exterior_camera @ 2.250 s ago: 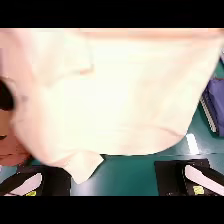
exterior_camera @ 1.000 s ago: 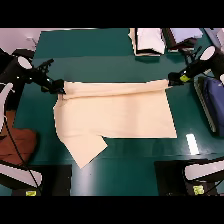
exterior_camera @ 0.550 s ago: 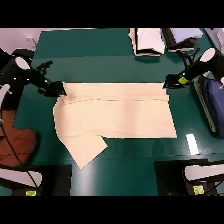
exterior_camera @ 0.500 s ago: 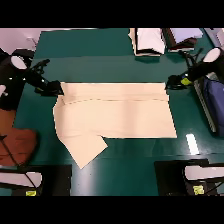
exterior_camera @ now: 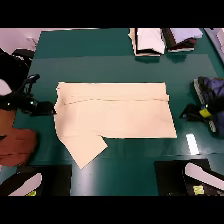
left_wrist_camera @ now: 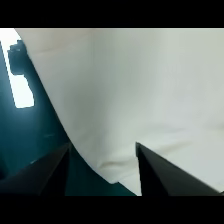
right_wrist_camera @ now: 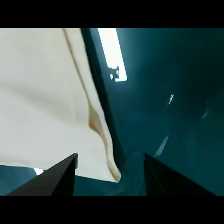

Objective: Fold the shirts.

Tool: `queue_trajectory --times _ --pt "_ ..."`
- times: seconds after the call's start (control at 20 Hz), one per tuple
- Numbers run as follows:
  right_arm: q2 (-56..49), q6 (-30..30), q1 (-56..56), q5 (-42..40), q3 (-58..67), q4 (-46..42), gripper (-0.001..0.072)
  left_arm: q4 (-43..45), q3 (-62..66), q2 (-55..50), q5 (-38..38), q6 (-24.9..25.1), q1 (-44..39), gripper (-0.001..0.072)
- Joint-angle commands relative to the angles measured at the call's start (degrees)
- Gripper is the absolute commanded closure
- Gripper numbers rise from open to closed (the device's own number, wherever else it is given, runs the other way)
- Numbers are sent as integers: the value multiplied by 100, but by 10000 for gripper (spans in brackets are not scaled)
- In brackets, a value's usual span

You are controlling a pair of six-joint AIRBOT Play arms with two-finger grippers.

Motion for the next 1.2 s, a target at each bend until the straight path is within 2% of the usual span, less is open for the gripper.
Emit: queue_trajectory --times 0.0,0.25,0.3,0.35,0.4,0.45,0.5,0.65,0.9,1.15 --pt "199 -122 -426 -2 -977 31 227 -42 -450 507 -20 -136 4 220" --pt "199 -122 170 -518 -1545 317 237 -127 -450 516 33 -136 4 220" --pt "199 -122 343 -651 -1539 448 279 -127 -450 516 31 -136 4 220" --pt "199 -122 485 -767 -1534 595 289 -125 -450 516 26 -133 4 219" --pt "199 -125 651 -859 -1515 651 385 -105 -450 516 9 -111 4 219" --pt "199 -157 831 -857 -1458 597 574 -31 -450 516 -35 -109 4 220" --pt "201 -289 1003 -789 -1357 566 693 111 -450 516 -125 -109 4 220" --pt "201 -289 1329 -549 -940 566 694 264 -643 734 -422 -149 4 219" --pt "199 -284 1707 -579 -455 570 694 157 -2068 1628 -422 -809 4 218" --pt "199 -286 1856 -693 -446 575 694 -879 -3095 1705 170 -837 -2 219"
